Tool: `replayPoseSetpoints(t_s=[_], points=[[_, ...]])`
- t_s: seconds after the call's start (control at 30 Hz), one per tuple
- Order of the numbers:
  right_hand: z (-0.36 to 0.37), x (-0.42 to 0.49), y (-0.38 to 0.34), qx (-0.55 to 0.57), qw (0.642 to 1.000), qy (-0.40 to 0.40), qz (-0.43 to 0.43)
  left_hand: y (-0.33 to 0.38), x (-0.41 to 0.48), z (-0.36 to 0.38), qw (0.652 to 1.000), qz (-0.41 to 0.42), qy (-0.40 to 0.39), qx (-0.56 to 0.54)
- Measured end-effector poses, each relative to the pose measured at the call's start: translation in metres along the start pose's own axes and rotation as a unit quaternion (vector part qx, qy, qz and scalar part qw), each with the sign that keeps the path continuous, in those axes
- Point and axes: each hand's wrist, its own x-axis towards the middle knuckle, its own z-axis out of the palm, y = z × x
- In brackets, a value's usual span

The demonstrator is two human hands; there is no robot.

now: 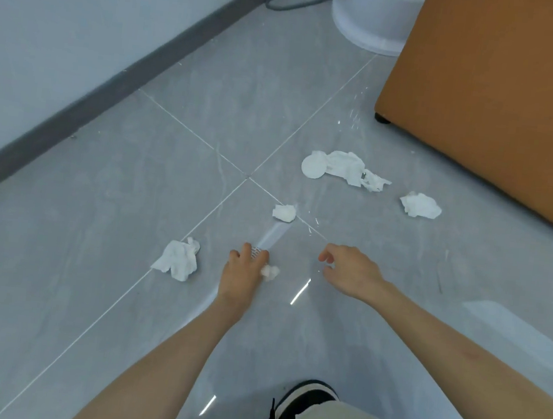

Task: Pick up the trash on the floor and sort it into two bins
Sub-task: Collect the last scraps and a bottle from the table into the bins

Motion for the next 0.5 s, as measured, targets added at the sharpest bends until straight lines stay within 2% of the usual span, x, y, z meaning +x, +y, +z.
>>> replayPoseSetpoints(t_s=[0.1,0.2,0.27,0.33,0.4,0.5], points=[[-0.002,0.0,0.001,0.006,1.0,0.015,-0.001,-0.007,0.002,-0.002,0.999,0.028,-0.027,0.019],[-0.003,0.001,-0.002,0.017,0.999,0.029,-0.012,-0.015,0.007,-0.017,0.999,0.01,-0.006,-0.036],[-0.003,0.0,-0.007,0.021,0.999,0.035,-0.024,-0.025,0.005,-0.029,0.991,-0.023,0.04,-0.122],[-0.003,0.001,-0.011,0.03,0.998,0.048,-0.03,-0.038,0.001,-0.039,0.968,-0.098,0.107,-0.203],[-0.001,0.003,-0.019,0.035,0.996,0.063,-0.044,-0.06,-0.006,-0.047,0.951,-0.168,0.145,-0.214],[0.004,0.011,-0.033,0.021,0.995,0.065,-0.079,-0.098,-0.014,-0.037,0.959,-0.182,0.118,-0.183]])
